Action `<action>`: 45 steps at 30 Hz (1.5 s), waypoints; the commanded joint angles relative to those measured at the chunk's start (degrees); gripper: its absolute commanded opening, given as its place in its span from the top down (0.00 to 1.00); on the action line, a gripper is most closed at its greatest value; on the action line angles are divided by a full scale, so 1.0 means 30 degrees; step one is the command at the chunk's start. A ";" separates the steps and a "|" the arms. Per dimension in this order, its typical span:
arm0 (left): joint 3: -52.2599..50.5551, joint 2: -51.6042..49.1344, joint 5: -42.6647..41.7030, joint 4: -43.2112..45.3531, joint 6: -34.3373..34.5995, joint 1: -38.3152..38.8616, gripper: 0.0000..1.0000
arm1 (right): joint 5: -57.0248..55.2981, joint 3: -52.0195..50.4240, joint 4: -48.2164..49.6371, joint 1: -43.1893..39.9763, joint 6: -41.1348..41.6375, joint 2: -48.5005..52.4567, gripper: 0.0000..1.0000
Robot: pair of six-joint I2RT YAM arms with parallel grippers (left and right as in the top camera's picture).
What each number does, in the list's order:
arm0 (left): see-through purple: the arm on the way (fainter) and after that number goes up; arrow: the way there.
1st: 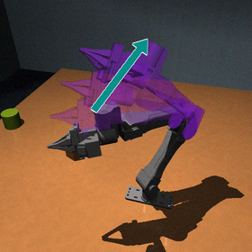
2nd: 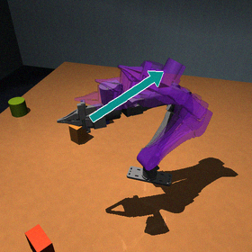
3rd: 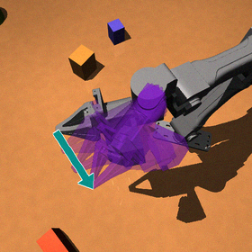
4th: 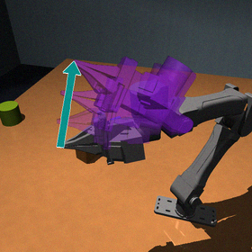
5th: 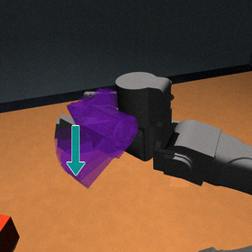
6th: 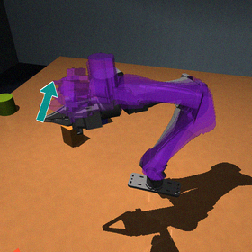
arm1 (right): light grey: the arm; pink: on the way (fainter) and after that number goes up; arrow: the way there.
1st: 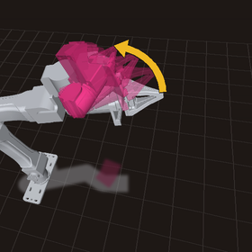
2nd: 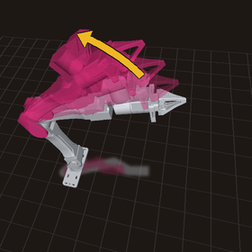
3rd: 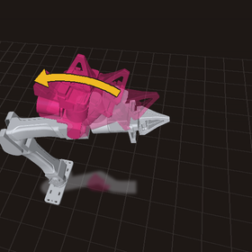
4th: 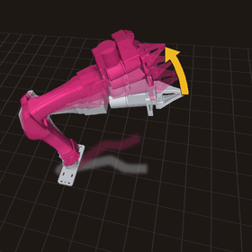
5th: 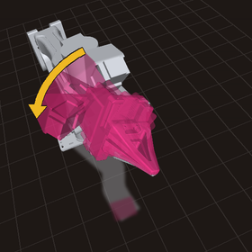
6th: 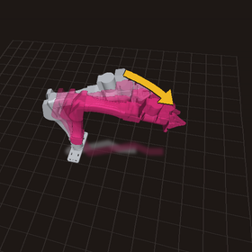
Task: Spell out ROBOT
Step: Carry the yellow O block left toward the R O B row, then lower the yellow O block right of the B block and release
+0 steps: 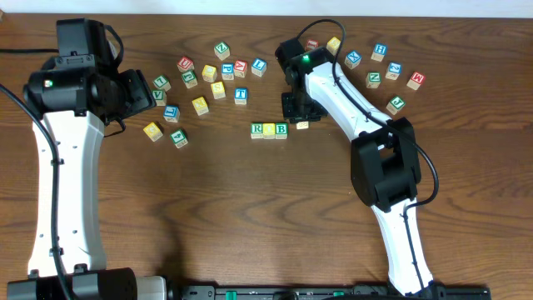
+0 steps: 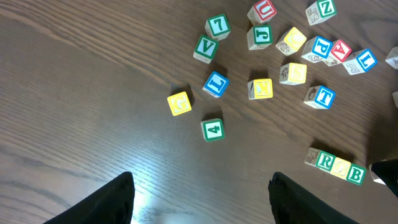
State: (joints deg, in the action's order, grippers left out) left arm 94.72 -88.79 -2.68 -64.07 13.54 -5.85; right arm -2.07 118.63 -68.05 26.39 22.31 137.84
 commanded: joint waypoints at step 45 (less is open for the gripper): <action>-0.0240 -0.0197 0.0036 -0.0117 0.0153 -0.0066 0.32 | 0.0109 0.1384 -0.2608 0.0189 -0.0007 -0.1443 0.78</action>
State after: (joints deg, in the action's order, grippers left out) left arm 94.72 -88.79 -2.68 -64.20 13.54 -5.85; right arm -1.26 122.06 -75.77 26.33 21.65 135.39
